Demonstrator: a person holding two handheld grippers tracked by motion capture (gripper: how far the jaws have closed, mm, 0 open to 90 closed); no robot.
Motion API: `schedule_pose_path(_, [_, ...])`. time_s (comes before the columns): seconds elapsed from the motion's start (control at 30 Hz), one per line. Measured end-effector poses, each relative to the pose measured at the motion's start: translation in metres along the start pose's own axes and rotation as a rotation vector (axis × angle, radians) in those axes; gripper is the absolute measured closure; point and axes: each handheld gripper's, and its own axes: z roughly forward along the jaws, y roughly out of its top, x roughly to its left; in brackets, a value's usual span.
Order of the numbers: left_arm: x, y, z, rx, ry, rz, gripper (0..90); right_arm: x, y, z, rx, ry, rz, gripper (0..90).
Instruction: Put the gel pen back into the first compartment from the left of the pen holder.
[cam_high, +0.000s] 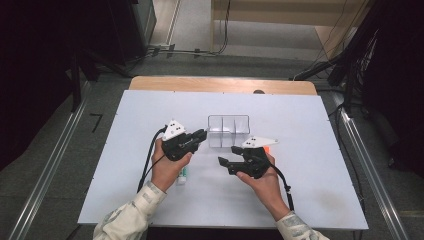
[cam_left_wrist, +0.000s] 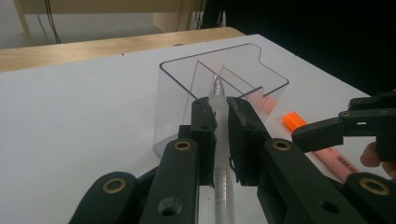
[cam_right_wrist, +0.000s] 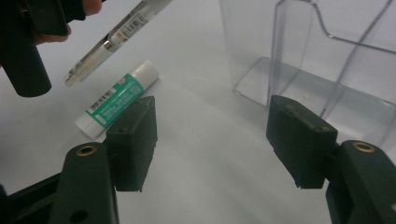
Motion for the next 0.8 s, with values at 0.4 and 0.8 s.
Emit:
schedule_pose_path(0.4, [-0.002,-0.001,0.002,0.009,0.003,-0.001,81.5,0.018,0.006,0.022,0.018,0.043,-0.019,32.3])
schedule_pose_path(0.8, [-0.002,0.000,0.000,0.015,0.010,-0.001,81.6,0.032,0.015,0.039,0.012,0.086,-0.010,32.5])
